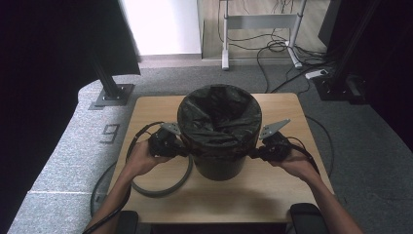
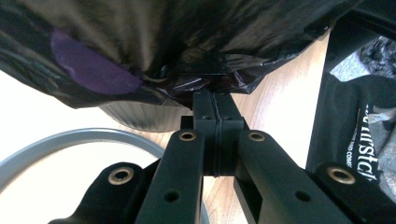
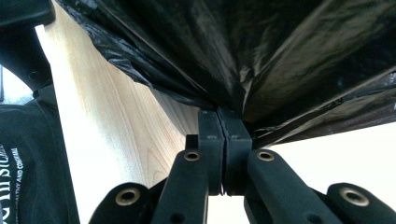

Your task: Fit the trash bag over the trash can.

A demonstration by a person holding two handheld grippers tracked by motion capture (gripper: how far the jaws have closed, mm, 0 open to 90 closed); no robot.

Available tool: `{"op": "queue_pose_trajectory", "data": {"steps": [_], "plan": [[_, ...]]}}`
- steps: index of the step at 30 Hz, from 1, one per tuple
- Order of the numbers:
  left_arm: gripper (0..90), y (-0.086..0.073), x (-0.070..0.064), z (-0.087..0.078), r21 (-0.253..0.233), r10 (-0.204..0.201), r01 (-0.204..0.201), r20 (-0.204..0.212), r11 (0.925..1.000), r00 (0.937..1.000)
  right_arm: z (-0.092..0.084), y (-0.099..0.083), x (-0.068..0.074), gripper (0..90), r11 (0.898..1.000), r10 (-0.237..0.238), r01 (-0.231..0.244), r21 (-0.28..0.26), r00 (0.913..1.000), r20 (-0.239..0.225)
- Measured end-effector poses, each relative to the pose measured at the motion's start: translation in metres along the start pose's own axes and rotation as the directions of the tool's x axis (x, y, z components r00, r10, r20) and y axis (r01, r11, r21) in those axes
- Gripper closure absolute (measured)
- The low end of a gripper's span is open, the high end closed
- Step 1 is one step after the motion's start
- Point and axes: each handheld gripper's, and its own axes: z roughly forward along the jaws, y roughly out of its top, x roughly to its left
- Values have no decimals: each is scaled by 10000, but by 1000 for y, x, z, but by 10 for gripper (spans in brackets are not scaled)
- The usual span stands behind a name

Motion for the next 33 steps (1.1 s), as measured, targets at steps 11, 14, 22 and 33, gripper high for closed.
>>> {"op": "queue_pose_trajectory", "data": {"steps": [11, 14, 22, 33], "plan": [[486, -17, 0, -20, -947, 33, -67, -364, 9955, 9993, -25, 1, -1, 497, 9998, 175, -174, 44, 9992, -363], [377, -28, 2, -22, -1459, -164, 74, -609, 9893, 9980, -36, 4, -2, 402, 9998, 204, -202, 59, 9994, -267], [165, -57, 10, -15, -2447, -813, 540, -1029, 9681, 9914, -72, 24, -7, 243, 9987, 222, -214, -455, 9996, 169], [2, -96, 16, 14, -2300, -1585, 1062, -2223, 9674, 9620, -92, 80, -13, 189, 9955, 1, 32, -946, 9994, 347]]}}
